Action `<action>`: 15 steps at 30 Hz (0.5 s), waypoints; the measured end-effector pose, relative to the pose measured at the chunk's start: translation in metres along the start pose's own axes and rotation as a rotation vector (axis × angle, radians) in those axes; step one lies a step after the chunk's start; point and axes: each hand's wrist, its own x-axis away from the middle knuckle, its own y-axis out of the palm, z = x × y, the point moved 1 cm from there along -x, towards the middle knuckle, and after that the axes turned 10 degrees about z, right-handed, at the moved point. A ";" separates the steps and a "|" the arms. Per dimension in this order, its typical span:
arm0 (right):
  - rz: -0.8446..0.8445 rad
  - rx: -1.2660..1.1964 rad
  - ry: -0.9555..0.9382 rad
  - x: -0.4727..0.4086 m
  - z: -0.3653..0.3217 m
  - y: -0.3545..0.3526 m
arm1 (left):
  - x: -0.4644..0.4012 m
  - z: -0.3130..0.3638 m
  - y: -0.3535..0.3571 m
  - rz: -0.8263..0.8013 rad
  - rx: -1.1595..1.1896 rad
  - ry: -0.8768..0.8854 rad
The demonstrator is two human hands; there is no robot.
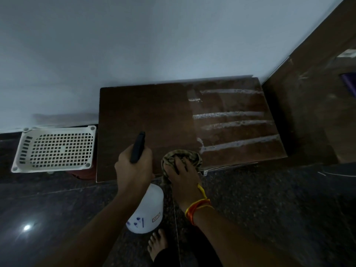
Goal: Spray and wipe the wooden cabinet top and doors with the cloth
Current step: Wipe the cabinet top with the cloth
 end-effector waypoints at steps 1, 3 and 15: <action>-0.003 -0.024 -0.012 0.000 0.003 -0.006 | 0.002 0.000 0.004 0.004 -0.003 0.000; 0.026 -0.057 -0.032 -0.002 0.012 -0.020 | 0.008 -0.001 0.013 0.006 -0.012 0.008; 0.349 -0.005 0.116 -0.013 0.114 -0.105 | 0.051 0.015 0.092 0.017 -0.023 0.001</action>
